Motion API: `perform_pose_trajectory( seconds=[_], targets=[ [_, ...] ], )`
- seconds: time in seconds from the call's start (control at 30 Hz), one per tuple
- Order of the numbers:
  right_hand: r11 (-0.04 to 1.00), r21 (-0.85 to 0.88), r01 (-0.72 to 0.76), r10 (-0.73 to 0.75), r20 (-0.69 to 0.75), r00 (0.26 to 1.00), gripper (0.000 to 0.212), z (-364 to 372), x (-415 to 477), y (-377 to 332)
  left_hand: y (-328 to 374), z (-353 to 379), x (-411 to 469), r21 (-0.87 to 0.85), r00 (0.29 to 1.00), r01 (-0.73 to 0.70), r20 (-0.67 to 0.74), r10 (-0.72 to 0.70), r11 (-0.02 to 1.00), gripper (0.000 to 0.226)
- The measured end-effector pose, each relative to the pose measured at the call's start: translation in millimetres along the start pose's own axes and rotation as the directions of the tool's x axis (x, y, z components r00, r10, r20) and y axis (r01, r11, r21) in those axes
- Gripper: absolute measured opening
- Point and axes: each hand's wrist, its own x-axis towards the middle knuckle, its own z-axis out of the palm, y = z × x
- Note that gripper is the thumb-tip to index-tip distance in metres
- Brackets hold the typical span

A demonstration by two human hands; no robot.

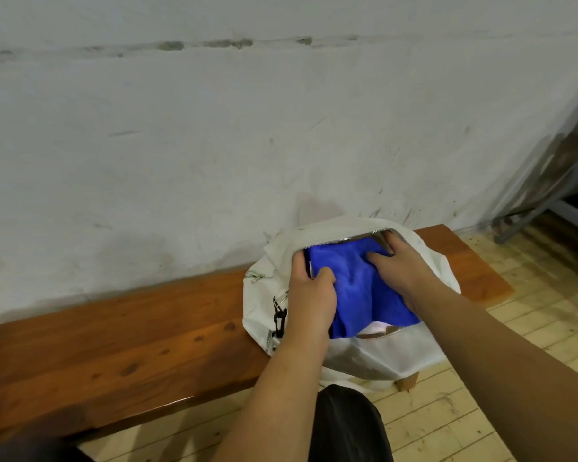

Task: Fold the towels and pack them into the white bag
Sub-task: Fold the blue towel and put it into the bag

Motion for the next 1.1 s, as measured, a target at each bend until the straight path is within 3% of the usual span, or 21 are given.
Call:
perform_pose_trajectory(
  seconds=[0.1,0.2,0.37,0.5,0.6,0.7,0.8,0.93,1.0,1.1],
  targets=[
    [0.987,-0.091,0.13,-0.14,-0.108,0.984,0.025,3,1,-1,4,8,5,0.191,0.997,-0.054,0.056,0.044,0.98,0.057],
    [0.98,-0.111,0.167,-0.184,-0.171,0.968,0.026,6,4,0,11,20,10,0.371,0.989,-0.085,0.141,0.035,0.925,0.054],
    [0.967,-0.191,0.166,-0.208,-0.224,0.952,0.022,3,10,0,12,30,39,0.596,0.996,-0.091,0.054,0.073,0.798,0.053],
    [0.941,-0.272,0.199,-0.254,-0.181,0.95,0.028,3,9,-1,6,33,52,0.781,0.994,-0.101,0.053,0.096,0.616,0.045],
    [0.92,-0.354,0.17,-0.234,-0.148,0.961,0.025,6,9,2,-3,29,60,0.826,0.997,-0.065,0.073,0.008,0.56,0.031],
    [0.896,-0.419,0.149,-0.21,-0.105,0.972,0.033,5,6,2,-13,25,67,0.825,1.0,-0.017,0.016,0.007,0.564,0.028],
    [0.903,-0.41,0.129,-0.192,-0.116,0.974,0.032,2,4,-5,-10,32,69,0.762,0.969,-0.122,-0.048,0.244,0.635,0.023],
    [0.941,-0.327,0.084,-0.138,-0.145,0.98,0.05,1,12,-7,1,41,72,0.778,0.904,-0.228,-0.054,0.425,0.585,0.02],
    [0.953,-0.289,0.087,-0.136,-0.153,0.979,0.055,0,11,-7,-2,38,80,0.731,0.904,-0.208,-0.109,0.413,0.65,0.019],
    [0.961,-0.27,0.06,-0.105,-0.156,0.982,0.057,11,18,0,-21,27,98,0.688,0.97,-0.071,-0.121,0.21,0.722,0.024]
  ],
)
